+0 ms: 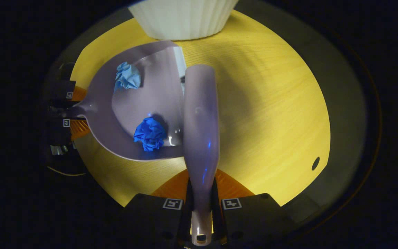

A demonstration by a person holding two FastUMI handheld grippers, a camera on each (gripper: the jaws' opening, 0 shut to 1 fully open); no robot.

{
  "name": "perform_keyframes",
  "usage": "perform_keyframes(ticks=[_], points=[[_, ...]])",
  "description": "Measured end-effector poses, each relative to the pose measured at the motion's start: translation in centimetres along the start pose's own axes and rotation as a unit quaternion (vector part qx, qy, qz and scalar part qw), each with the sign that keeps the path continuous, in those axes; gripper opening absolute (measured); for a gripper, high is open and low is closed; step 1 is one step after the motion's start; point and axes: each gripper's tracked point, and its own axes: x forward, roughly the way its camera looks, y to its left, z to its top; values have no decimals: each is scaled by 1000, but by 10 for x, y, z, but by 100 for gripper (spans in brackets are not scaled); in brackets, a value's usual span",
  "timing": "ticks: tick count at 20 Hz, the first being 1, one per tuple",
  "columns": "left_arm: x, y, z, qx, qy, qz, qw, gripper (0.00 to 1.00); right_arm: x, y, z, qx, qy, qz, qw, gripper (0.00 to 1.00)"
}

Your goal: Pick up the small broom and dustpan from the desktop, sweep the trash into the dustpan with the broom, and then empty the trash into the garbage bin.

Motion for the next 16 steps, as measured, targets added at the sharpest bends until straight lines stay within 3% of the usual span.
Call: perform_keyframes(ticks=[6,13,16], points=[[3,-4,7,-5,-35,-22,999,31,-12,-83,-73,95,1,-14,995,27],[-28,-16,16,-82,-140,-63,985,31,33,-140,-122,165,-20,15,986,27],[-35,-7,23,-98,-195,-20,976,30,41,-138,-130,177,-34,22,983,27]])
